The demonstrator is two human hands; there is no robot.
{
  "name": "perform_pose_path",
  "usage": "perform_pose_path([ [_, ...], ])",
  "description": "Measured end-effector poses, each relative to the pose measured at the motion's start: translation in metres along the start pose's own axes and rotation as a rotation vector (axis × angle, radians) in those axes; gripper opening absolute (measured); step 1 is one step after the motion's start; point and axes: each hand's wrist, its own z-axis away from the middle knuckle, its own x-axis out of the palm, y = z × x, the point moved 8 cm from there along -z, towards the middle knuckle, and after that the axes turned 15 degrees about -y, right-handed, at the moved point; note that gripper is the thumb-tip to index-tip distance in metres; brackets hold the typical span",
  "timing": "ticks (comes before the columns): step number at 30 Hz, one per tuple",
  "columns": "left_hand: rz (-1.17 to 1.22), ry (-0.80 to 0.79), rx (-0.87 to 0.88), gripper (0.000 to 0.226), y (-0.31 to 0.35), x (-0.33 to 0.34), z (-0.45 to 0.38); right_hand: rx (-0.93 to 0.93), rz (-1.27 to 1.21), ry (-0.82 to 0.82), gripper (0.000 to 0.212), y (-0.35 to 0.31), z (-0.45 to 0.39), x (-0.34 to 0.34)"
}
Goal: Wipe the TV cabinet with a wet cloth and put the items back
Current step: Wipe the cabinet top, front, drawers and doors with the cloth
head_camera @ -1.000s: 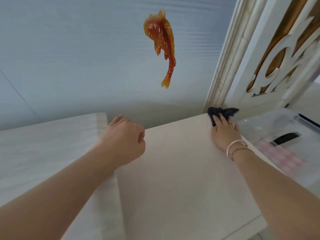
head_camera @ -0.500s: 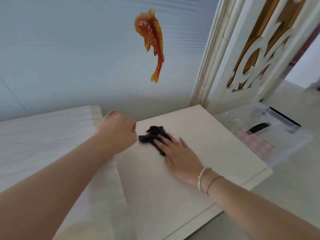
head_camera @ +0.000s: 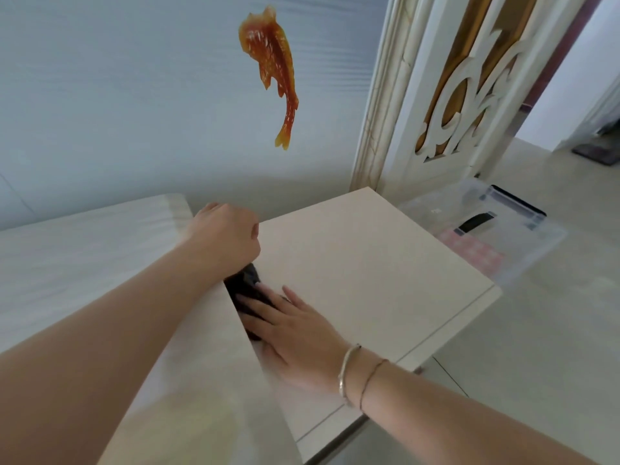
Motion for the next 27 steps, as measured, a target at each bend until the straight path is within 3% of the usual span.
perform_pose_path([
  [3,-0.047,-0.028,0.013,0.024,0.006,-0.001,0.002,0.144,0.032,0.05,0.067,0.055,0.025,-0.012],
  [5,-0.098,-0.048,0.031,0.022,0.013,-0.001,0.005,0.408,-0.042,0.069,0.069,0.123,0.065,-0.014],
  [8,-0.22,-0.122,0.07,0.024,0.029,0.006,0.01,0.779,-0.154,-0.073,0.055,0.185,0.124,-0.003],
  [10,-0.2,-0.193,0.097,0.028,0.043,0.018,0.017,0.781,-0.096,-0.055,0.059,0.162,0.123,-0.002],
  [12,-0.197,-0.218,0.122,0.031,0.054,0.025,0.026,0.589,-0.058,-0.015,0.069,0.095,0.1,0.002],
  [15,-0.249,-0.222,0.106,0.033,0.056,0.027,0.032,0.209,-0.05,-0.005,0.06,-0.012,0.081,0.012],
  [18,-0.323,-0.252,0.13,0.032,0.059,0.029,0.035,0.08,-0.014,-0.017,0.056,-0.024,0.083,0.018],
  [20,-0.365,-0.287,0.157,0.032,0.062,0.035,0.036,0.18,0.035,-0.016,0.058,0.013,0.09,0.015],
  [22,-0.394,-0.303,0.177,0.029,0.064,0.04,0.035,0.41,0.065,0.02,0.062,0.072,0.11,0.001],
  [25,-0.412,-0.313,0.216,0.027,0.068,0.046,0.033,0.779,-0.103,-0.062,0.064,0.155,0.155,0.006],
  [27,-0.388,-0.315,0.219,0.028,0.07,0.045,0.033,0.867,-0.164,-0.062,0.065,0.167,0.165,0.01],
])
